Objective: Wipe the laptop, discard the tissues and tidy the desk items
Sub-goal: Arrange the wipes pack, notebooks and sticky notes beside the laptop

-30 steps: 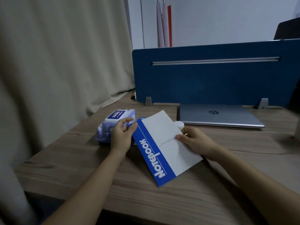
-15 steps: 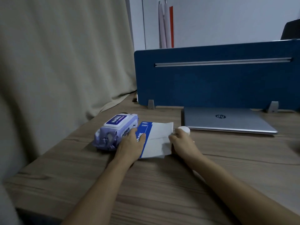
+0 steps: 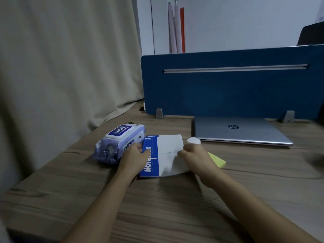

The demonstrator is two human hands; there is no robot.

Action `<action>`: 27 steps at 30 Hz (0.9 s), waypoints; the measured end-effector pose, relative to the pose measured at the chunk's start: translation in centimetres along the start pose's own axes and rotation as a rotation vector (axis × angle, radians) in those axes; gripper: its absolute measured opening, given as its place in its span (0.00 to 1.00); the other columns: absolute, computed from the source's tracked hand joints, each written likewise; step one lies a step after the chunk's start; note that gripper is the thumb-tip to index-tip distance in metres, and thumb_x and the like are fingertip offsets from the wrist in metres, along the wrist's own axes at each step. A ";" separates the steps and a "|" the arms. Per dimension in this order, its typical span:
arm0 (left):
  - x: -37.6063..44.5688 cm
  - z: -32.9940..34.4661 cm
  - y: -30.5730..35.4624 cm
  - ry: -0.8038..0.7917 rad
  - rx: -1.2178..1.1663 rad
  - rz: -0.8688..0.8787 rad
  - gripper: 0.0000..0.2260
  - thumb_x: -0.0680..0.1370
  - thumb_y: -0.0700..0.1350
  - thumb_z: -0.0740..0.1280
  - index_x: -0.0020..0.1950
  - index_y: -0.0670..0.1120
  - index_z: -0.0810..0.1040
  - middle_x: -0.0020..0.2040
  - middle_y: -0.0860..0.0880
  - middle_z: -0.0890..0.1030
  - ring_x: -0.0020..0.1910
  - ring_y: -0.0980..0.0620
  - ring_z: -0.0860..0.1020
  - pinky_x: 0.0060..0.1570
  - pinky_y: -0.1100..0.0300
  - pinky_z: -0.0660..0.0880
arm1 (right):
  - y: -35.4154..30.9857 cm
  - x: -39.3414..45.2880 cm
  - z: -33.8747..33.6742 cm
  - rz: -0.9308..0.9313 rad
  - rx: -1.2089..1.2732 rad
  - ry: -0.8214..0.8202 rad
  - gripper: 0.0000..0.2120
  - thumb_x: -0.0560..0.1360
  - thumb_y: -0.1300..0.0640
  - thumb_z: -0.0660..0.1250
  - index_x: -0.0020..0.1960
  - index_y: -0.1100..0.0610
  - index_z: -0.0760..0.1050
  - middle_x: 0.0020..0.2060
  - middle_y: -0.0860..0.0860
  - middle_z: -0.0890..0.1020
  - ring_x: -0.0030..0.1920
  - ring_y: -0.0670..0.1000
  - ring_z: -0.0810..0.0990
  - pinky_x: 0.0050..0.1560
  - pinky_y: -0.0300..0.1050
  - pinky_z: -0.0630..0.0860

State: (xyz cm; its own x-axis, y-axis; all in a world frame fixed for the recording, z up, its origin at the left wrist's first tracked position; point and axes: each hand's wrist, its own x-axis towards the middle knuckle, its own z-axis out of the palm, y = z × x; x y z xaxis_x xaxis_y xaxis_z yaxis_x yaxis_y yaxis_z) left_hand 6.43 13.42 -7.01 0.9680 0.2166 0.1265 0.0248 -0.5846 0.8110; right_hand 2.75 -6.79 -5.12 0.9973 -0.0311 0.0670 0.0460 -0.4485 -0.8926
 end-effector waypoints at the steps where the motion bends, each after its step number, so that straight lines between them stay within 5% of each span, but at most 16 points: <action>1: 0.1 -0.1 -0.2 -0.005 -0.038 -0.028 0.05 0.77 0.47 0.68 0.44 0.50 0.73 0.38 0.57 0.81 0.33 0.62 0.81 0.31 0.65 0.76 | 0.1 0.0 -0.1 0.017 0.024 -0.002 0.09 0.73 0.55 0.61 0.41 0.61 0.74 0.39 0.55 0.76 0.40 0.53 0.72 0.38 0.47 0.65; 4: 0.0 -0.3 -0.3 -0.023 -0.135 -0.102 0.06 0.77 0.46 0.68 0.40 0.49 0.75 0.39 0.51 0.84 0.39 0.51 0.84 0.45 0.53 0.81 | 0.3 0.1 -0.4 0.035 0.078 0.010 0.12 0.72 0.54 0.62 0.46 0.62 0.78 0.40 0.55 0.78 0.41 0.53 0.75 0.39 0.47 0.68; 9: -0.9 0.4 0.0 -0.057 -0.326 -0.081 0.07 0.79 0.46 0.67 0.42 0.47 0.78 0.38 0.50 0.86 0.35 0.53 0.85 0.35 0.58 0.79 | 0.6 0.4 -1.0 0.129 0.214 -0.075 0.16 0.74 0.52 0.67 0.56 0.61 0.78 0.52 0.54 0.82 0.50 0.54 0.81 0.45 0.47 0.78; 15: -1.8 0.0 0.5 -0.011 -0.353 0.168 0.10 0.81 0.45 0.65 0.51 0.38 0.76 0.41 0.45 0.86 0.42 0.45 0.85 0.40 0.49 0.81 | 0.6 0.4 -2.0 0.111 0.282 -0.029 0.12 0.75 0.56 0.65 0.50 0.65 0.78 0.48 0.62 0.83 0.48 0.60 0.82 0.44 0.47 0.75; 20: -2.6 -0.5 1.0 0.051 -0.491 0.331 0.07 0.77 0.55 0.65 0.50 0.53 0.77 0.46 0.57 0.85 0.44 0.54 0.85 0.35 0.65 0.79 | 0.0 0.1 -2.6 -0.100 0.225 0.094 0.11 0.78 0.57 0.62 0.58 0.54 0.78 0.47 0.48 0.83 0.46 0.49 0.81 0.41 0.45 0.77; 27: -3.2 -0.4 1.7 0.182 -0.458 0.468 0.04 0.79 0.52 0.63 0.49 0.56 0.77 0.46 0.63 0.84 0.46 0.63 0.82 0.42 0.70 0.76 | -0.4 -0.2 -3.3 -0.424 0.029 0.296 0.10 0.79 0.54 0.63 0.48 0.60 0.77 0.39 0.53 0.83 0.41 0.57 0.79 0.42 0.53 0.74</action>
State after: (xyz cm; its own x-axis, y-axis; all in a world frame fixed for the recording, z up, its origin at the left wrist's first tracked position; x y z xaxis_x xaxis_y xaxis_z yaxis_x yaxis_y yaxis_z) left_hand 3.23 12.01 -5.78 0.7925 0.1736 0.5846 -0.5334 -0.2674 0.8025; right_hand 2.34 -9.58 -3.33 0.8318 -0.1054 0.5450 0.4482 -0.4519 -0.7713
